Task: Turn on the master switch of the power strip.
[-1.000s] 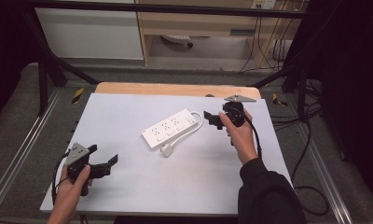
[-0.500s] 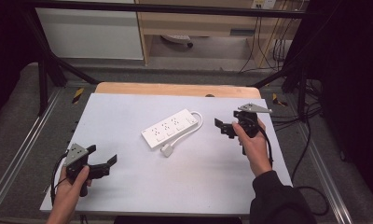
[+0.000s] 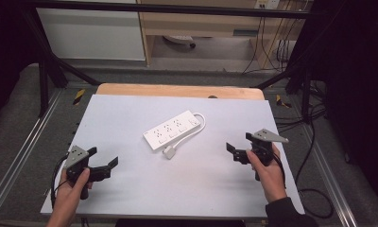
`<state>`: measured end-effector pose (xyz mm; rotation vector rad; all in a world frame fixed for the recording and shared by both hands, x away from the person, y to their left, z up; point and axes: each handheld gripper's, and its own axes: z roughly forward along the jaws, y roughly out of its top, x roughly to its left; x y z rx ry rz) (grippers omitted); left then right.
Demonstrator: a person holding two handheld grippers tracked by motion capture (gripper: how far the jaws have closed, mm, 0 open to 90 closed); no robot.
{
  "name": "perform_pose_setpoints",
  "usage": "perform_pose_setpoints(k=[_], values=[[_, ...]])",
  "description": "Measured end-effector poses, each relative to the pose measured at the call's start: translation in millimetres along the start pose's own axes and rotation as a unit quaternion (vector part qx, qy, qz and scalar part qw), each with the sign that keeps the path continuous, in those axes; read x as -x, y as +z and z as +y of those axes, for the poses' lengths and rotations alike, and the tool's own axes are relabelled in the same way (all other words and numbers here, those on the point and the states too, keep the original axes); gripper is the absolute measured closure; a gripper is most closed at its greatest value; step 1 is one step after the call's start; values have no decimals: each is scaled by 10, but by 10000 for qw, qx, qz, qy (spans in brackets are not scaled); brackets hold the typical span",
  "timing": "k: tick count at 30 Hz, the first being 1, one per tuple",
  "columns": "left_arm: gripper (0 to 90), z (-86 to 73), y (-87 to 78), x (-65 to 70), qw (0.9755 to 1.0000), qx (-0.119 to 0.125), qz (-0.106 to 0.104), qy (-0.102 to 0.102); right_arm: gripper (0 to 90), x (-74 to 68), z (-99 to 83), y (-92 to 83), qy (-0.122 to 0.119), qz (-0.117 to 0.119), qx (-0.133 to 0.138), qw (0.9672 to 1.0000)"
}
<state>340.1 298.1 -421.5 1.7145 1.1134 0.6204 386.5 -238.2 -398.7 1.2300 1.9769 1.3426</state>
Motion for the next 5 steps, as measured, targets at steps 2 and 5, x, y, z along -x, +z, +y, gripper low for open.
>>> perform_pose_setpoints(k=[2,5], values=[[56,-2,-2,0,10000,-11,8,0,64,7,-116,-65,-52,-91,-97,9999],[56,-3,0,0,10000,-24,18,-19,50,39,-310,-92,-2,-338,-449,9984]])
